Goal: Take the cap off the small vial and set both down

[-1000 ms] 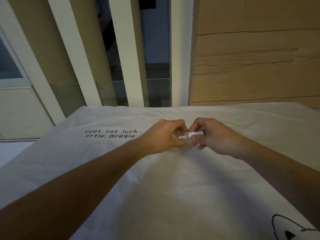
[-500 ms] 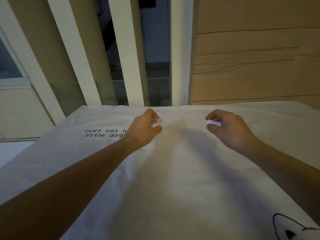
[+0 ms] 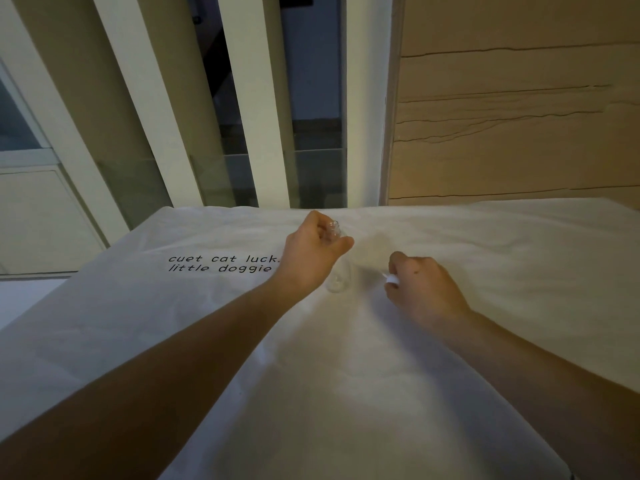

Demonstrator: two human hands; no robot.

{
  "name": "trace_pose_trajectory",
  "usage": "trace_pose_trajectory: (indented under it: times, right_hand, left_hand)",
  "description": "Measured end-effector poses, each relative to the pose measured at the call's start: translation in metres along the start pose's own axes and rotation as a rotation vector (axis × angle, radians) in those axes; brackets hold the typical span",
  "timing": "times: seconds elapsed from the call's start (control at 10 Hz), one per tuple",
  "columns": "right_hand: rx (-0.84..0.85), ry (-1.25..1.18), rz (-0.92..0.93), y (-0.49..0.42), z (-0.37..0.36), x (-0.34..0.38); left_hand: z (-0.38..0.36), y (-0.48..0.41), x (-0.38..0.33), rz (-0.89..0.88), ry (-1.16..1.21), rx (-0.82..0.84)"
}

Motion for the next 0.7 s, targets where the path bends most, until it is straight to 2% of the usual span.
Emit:
trace_pose_trajectory:
  times: [0.3,0.5,0.6,0.7]
  right_hand:
    - [0.053,0.096,-0.02,-0.002,-0.016,-0.003]
    - [-0.014,0.21,0.071,0.001,-0.012,-0.001]
    - [-0.064,0.184,0.069,-0.001,-0.001,-0.001]
    - [-0.078,-0.021,-0.131,-0.009,0.016,-0.015]
  left_hand:
    - [-0.011,0.002,0.004,0.01,-0.065,0.089]
    - [-0.015,0.003,0.005,-0.01,-0.088,0.126]
    - [-0.011,0.003,0.006,-0.005,-0.09,0.132]
    - [0.002,-0.001,0.001,0.049,-0.028,0.068]
Point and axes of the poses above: each hand's wrist, its own y-axis away from the middle knuckle, its own z-axis out of the back of the hand, x = y × z, the point moved 5 cm from there along -y, towards the middle knuckle, and after that the axes turned 6 degrees about -x, right-handed, at the moved point
